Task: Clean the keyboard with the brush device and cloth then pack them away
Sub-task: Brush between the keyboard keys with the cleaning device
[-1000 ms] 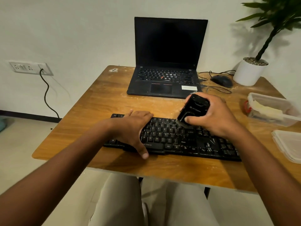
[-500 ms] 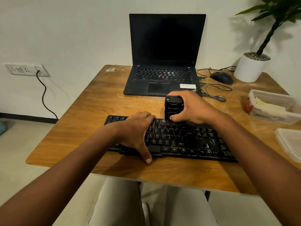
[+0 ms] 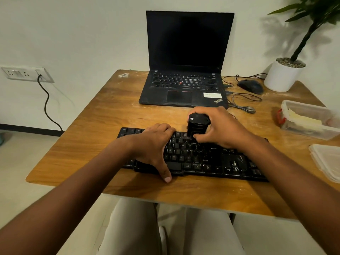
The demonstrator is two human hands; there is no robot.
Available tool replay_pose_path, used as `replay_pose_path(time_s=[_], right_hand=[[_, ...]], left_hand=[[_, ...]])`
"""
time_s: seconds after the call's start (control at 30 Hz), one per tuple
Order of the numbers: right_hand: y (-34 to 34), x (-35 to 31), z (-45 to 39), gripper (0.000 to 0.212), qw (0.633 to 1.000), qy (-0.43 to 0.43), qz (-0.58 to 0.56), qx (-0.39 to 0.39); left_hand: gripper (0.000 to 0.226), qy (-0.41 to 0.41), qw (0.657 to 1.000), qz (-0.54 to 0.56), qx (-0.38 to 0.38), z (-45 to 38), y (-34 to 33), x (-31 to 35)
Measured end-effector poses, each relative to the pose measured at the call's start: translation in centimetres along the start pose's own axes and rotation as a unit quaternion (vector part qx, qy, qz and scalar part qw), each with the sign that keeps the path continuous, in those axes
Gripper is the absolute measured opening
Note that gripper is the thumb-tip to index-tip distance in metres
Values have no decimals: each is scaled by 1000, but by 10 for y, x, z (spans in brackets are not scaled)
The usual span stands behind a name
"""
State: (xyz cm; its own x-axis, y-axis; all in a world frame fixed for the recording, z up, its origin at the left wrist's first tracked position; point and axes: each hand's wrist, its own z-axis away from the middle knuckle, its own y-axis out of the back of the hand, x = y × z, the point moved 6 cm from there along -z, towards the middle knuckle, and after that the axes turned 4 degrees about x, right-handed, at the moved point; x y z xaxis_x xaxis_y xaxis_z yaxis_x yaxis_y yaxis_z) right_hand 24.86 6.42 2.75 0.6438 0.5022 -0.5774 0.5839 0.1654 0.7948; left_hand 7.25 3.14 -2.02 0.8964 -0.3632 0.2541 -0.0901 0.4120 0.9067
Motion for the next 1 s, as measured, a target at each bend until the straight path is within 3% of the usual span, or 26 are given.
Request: replay_pose_path(time_s=[0.1, 0.27, 0.33, 0.57, 0.8, 1.0], right_hand=[[15, 6, 7, 52, 999, -16, 32, -30], [10, -15, -5, 50, 999, 9, -25, 29], [-5, -22, -7, 45, 999, 28, -39, 16], [14, 3, 9, 48, 999, -11, 44, -28], [-13, -25, -4, 43, 999, 35, -33, 12], [8, 0, 4, 49, 997, -15, 56, -41]], left_hand=[[152, -2, 1000, -1, -3, 1, 0, 1], [151, 0, 1000, -1, -1, 0, 1, 0], [152, 1, 1000, -1, 1, 0, 0, 0], [152, -2, 1000, -5, -2, -1, -1, -1], [152, -1, 1000, 0, 4, -1, -1, -2], [149, -6, 1000, -3, 6, -2, -1, -2]])
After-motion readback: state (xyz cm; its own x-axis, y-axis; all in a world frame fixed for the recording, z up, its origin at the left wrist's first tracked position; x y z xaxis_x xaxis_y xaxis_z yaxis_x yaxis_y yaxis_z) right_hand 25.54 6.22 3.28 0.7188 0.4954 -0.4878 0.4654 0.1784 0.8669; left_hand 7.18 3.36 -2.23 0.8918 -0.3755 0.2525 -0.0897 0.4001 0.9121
